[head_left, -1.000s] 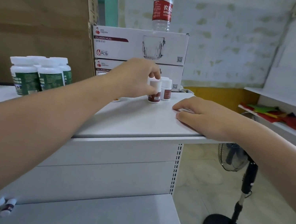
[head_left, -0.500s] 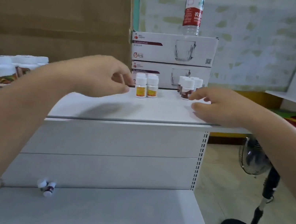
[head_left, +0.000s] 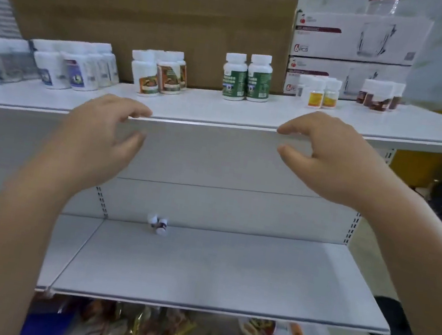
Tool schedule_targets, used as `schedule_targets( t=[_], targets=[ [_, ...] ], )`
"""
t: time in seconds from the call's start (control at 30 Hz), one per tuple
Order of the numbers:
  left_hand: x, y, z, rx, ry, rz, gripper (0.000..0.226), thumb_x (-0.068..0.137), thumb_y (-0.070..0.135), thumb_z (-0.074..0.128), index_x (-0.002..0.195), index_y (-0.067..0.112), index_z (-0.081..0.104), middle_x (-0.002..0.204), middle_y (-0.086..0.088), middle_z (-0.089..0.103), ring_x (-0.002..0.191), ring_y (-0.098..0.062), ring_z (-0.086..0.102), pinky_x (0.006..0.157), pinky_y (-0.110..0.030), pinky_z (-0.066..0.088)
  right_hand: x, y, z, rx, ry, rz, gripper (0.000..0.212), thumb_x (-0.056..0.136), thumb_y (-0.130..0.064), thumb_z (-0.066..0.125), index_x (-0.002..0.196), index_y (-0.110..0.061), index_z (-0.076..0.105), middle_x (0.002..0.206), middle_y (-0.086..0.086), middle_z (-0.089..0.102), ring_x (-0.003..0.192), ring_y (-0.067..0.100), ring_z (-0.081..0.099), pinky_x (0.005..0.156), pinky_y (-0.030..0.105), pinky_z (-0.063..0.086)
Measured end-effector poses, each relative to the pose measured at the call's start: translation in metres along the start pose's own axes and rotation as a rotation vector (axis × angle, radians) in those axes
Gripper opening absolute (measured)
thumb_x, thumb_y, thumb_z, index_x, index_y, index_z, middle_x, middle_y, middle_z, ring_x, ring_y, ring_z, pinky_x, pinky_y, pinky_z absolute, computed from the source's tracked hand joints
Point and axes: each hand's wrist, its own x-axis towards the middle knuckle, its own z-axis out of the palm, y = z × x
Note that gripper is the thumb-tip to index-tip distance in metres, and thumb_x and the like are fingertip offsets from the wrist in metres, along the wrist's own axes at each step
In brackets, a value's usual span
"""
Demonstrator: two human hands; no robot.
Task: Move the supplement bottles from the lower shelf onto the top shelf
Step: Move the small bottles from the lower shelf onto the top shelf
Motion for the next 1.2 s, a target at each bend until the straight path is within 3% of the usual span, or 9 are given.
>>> schedule_targets(
  t=[0.13,0.27,0.43,0.73,1.03,1.2],
  targets=[
    [-0.05,-0.041,-0.003,-0.05,-0.034,-0.03,0.037,0.083,0.026,0.055,0.117,0.017,0.066,0.112,-0.003,0.064,0.101,-0.023,0.059,0.088,-0.031,0.041,-0.03,-0.04,0.031,0.027,0.047,0.023,0.041,0.091,-0.041,0.048,0.128,-0.027,0.056,0.135,-0.002,0.051,0.127,0.02,0.043,0.106,0.041,0.034],
    [-0.096,-0.076,0.006,-0.06,-0.119,-0.134,0.03,0.093,0.024,0.059,0.122,0.021,0.063,0.12,0.002,0.06,0.111,-0.021,0.055,0.094,-0.037,0.043,-0.058,-0.074,0.073,0.129,0.059,0.058,0.036,0.09,-0.036,0.051,0.123,-0.024,0.06,0.129,-0.003,0.056,0.124,0.02,0.047,0.103,0.039,0.035],
    [-0.137,-0.109,0.033,-0.133,-0.211,-0.267,0.031,0.094,0.024,0.057,0.125,0.024,0.061,0.124,0.006,0.058,0.111,-0.016,0.055,0.091,-0.032,0.042,-0.074,-0.099,0.149,0.245,-0.004,0.138,0.031,0.091,-0.034,0.052,0.116,-0.02,0.064,0.122,-0.001,0.06,0.118,0.022,0.051,0.1,0.036,0.037],
    [-0.18,-0.168,0.126,-0.344,-0.324,-0.576,0.032,0.094,0.022,0.056,0.126,0.026,0.059,0.121,0.008,0.059,0.108,-0.011,0.055,0.093,-0.029,0.044,-0.076,-0.105,0.301,0.516,-0.176,0.421,0.023,0.093,-0.023,0.054,0.113,-0.023,0.064,0.12,-0.007,0.059,0.112,0.011,0.054,0.086,0.021,0.037],
    [-0.156,-0.255,0.26,-0.351,-0.424,-0.714,0.037,0.094,0.022,0.058,0.13,0.016,0.056,0.127,-0.002,0.059,0.114,-0.018,0.056,0.093,-0.027,0.04,0.001,-0.074,0.447,0.603,-0.286,0.615,0.027,0.09,-0.02,0.053,0.115,-0.019,0.063,0.11,0.0,0.066,0.09,0.014,0.06,0.074,0.024,0.042],
    [-0.105,-0.289,0.34,-0.327,-0.443,-0.694,0.041,0.089,0.024,0.064,0.128,0.012,0.057,0.127,-0.005,0.061,0.115,-0.022,0.057,0.093,-0.027,0.041,0.065,-0.067,0.52,0.635,-0.315,0.667,0.032,0.088,-0.023,0.056,0.119,-0.013,0.06,0.11,0.006,0.066,0.096,0.024,0.062,0.074,0.027,0.046]
  ],
)
